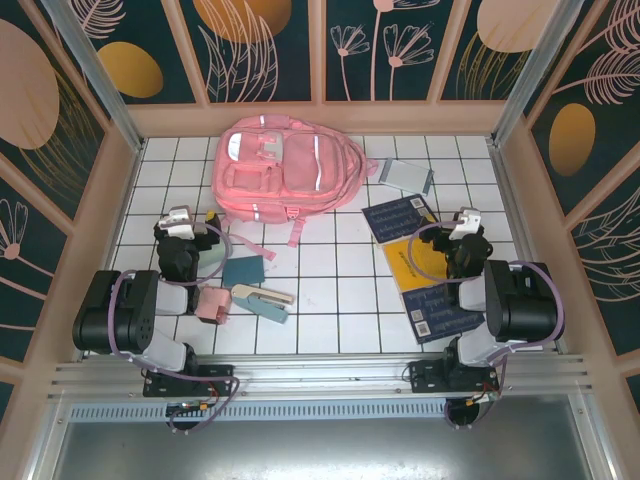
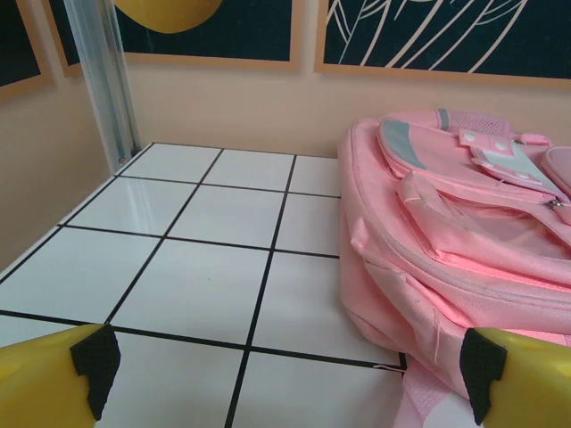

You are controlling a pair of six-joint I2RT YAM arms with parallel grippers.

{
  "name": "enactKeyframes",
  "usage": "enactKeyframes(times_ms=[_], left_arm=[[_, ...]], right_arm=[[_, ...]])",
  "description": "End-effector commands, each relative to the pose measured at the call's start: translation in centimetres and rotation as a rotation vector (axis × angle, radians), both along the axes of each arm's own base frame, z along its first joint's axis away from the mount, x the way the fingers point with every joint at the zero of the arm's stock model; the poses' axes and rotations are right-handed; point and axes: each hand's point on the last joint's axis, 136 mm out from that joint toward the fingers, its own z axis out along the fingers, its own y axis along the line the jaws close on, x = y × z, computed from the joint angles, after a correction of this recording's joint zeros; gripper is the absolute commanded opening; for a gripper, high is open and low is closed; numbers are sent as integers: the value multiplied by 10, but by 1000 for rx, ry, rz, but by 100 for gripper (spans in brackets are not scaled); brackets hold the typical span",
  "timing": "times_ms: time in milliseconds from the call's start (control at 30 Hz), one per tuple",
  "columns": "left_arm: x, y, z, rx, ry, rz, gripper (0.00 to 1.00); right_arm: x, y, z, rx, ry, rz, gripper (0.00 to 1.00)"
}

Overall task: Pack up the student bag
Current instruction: Unzip the student bag at the top-center of the table.

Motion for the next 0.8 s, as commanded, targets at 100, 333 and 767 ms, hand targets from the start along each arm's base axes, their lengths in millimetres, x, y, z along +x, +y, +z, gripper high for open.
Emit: enactKeyframes(times_ms=[100,333,767], left_arm=[[0,1,5,9,-18,0,99],[1,1,5,9,-17,0,99],[0,1,6,7,-18,0,99]], right_arm=[[4,3,11,3,-37,36,99],[3,3,12,3,-41,35,99],[5,4,11,-16,-37,18,99]])
